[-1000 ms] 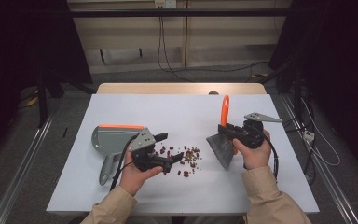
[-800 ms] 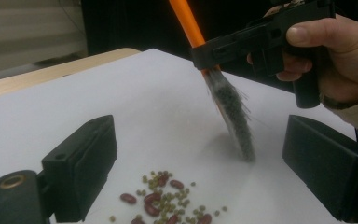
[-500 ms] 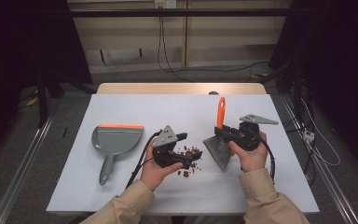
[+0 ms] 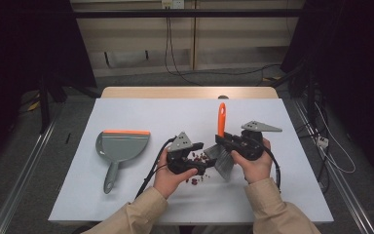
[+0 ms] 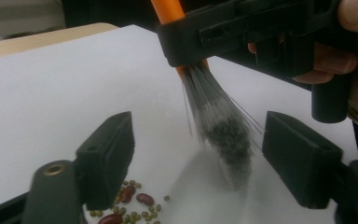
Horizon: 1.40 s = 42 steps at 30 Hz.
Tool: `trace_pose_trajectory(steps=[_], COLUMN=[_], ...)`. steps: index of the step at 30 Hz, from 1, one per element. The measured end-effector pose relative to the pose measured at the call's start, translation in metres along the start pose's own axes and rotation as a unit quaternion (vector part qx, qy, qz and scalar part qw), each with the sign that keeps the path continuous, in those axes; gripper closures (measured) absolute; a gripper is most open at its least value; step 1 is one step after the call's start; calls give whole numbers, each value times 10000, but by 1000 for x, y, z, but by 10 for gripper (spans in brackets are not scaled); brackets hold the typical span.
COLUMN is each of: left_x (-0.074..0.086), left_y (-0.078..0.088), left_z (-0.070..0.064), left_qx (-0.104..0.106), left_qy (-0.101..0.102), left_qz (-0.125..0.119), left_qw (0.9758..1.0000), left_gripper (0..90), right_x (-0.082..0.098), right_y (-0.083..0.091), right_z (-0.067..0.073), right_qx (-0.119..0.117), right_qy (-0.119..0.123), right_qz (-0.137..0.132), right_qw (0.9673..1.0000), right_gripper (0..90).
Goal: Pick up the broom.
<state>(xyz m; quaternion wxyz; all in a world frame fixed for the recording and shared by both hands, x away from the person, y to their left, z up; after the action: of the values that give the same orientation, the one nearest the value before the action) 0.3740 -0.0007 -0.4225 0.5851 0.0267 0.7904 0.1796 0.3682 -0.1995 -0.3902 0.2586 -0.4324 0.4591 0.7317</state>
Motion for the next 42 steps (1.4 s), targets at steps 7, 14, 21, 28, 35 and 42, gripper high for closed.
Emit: trace_pose_trajectory(steps=[7, 14, 21, 28, 35, 42], left_x=[1, -4, -6, -9, -14, -14], left_y=[-2, 8, 17, 29, 39, 39], left_z=[-2, -3, 1, 5, 11, 12], left_qx=[575, 631, 627, 569, 497, 517], left_qy=[109, 13, 27, 12, 36, 52], left_qz=[-164, -301, -320, -376, -518, -544], left_qw=[9981, 9976, 9975, 9977, 9974, 9972], left_gripper=[669, 840, 862, 864, 864, 864], right_x=[-5, -11, -12, -15, -12, -5], right_y=[4, 11, 9, 6, 5, -1], right_z=[16, 16, 14, 8, -1, -6], right_qx=[-130, -324, -723, -1115, -1391, -1519], right_qy=[142, 24, -21, -124, -93, -85], right_qz=[-93, -232, -377, -804, -941, -752], right_qw=[9998, 9992, 9967, 9904, 9858, 9855], right_gripper=[712, 707, 664, 401, 336, 320])
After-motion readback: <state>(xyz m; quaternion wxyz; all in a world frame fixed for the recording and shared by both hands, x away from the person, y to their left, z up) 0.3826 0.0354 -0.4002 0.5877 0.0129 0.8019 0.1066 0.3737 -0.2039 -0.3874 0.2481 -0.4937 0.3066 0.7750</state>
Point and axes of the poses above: each handheld gripper's, and its own axes: y roughly backward along the jaws, x roughly out of its underside, z roughly to its left, the point moved 2 cm from there along -y, roughly forward along the jaws, and after that the axes turned 9 degrees about x, right-handed, at the moved point
